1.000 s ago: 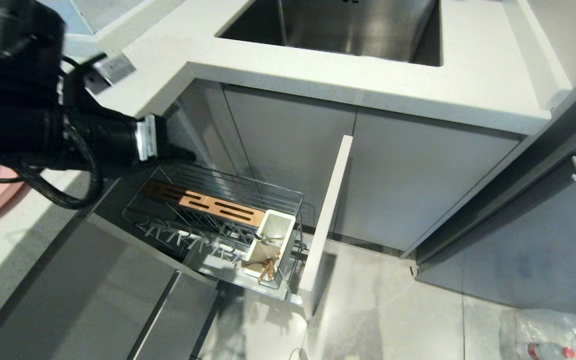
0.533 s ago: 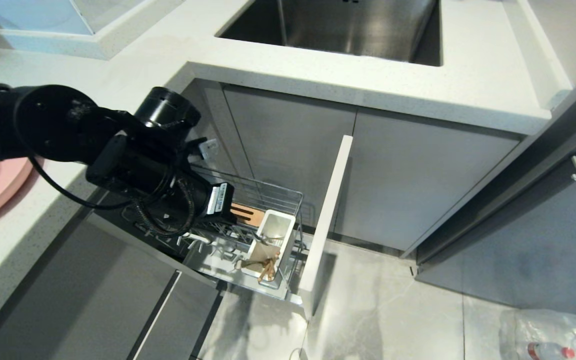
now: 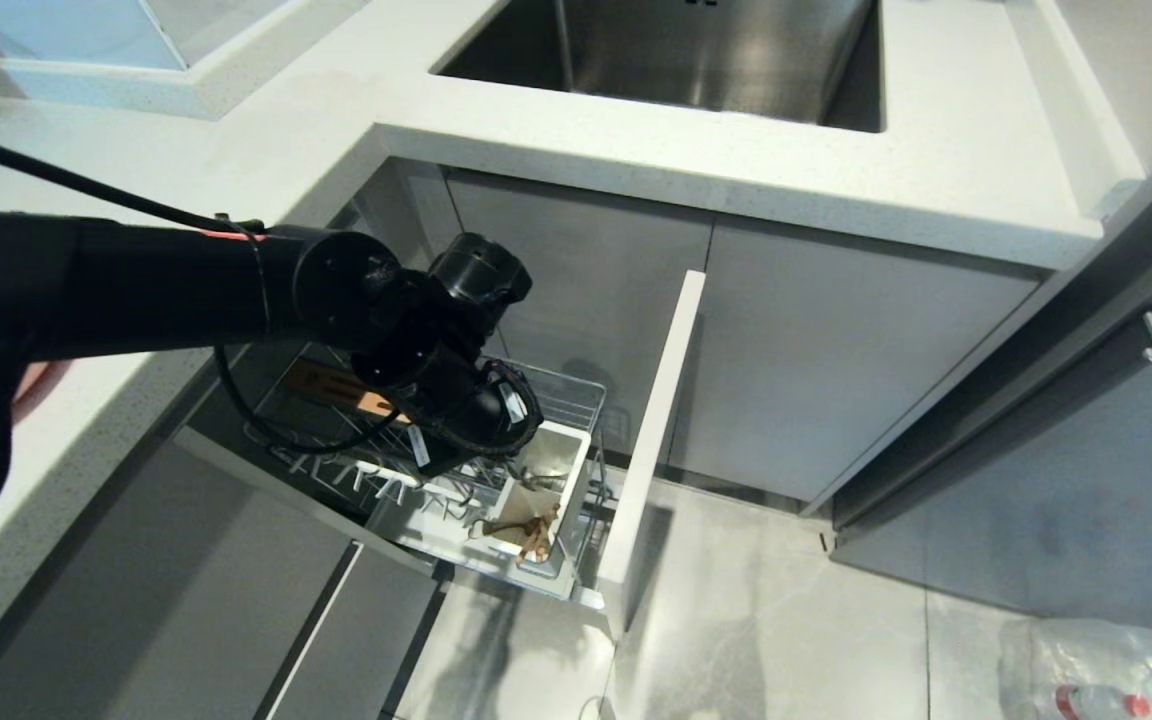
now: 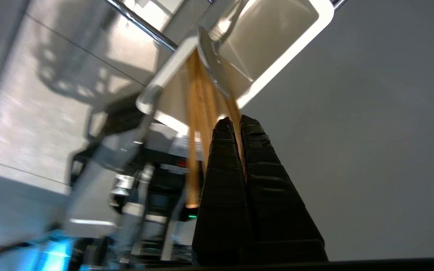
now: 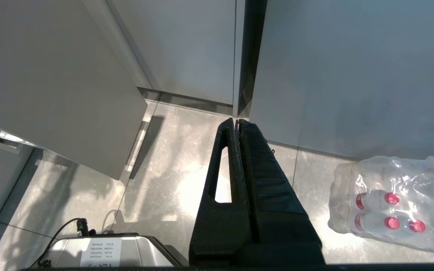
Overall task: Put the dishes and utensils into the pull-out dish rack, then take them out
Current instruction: Take the spoon out of the cupboard
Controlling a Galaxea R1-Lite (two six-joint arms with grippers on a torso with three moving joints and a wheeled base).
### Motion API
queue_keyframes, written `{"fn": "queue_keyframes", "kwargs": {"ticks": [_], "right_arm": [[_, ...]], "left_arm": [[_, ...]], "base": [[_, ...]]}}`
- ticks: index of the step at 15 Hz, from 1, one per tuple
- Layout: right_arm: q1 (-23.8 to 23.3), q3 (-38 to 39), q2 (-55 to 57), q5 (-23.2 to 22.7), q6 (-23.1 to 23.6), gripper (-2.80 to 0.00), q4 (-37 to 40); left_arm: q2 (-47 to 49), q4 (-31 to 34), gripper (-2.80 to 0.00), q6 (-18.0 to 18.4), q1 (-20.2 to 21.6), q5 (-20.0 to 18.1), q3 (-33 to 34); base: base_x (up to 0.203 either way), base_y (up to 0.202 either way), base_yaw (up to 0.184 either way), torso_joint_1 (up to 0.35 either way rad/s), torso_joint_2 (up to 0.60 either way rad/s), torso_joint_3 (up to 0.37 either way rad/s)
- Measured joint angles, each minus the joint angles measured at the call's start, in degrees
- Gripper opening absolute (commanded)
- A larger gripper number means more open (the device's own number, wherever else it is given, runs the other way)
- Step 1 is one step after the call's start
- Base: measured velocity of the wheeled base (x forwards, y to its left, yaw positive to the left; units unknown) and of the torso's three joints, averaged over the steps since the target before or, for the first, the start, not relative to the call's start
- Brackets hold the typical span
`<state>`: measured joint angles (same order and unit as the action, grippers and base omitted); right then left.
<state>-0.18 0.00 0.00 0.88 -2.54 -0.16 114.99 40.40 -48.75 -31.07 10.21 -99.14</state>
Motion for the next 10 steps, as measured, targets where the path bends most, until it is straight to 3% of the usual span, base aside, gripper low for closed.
{"fn": "queue_keyframes", "kwargs": {"ticks": [2, 8, 9, 10], "right_arm": [[0.0, 0.0, 0.0, 0.0, 0.0, -2.80, 0.0], [0.0, 0.0, 0.0, 0.0, 0.0, -2.80, 0.0], [0.0, 0.0, 0.0, 0.0, 0.0, -2.80, 0.0], [0.0, 0.0, 0.0, 0.0, 0.0, -2.80, 0.0]], "left_arm": [[1.4, 0.0, -2.80, -2.8, -0.6, 0.7, -0.6], [4.8, -2.9, -2.80, -4.7, 0.6, 3.2, -1.8], [5.5, -3.9, 0.00, -4.6, 0.9, 3.5, -1.8], [6.1, -4.9, 0.00, -4.6, 1.1, 3.9, -1.8]], "base": [[0.000, 0.000, 0.000, 0.000, 0.00, 0.000], [0.000, 0.000, 0.000, 0.000, 0.00, 0.000], [0.000, 0.000, 0.000, 0.000, 0.00, 0.000], [0.000, 0.000, 0.000, 0.000, 0.00, 0.000]]}}
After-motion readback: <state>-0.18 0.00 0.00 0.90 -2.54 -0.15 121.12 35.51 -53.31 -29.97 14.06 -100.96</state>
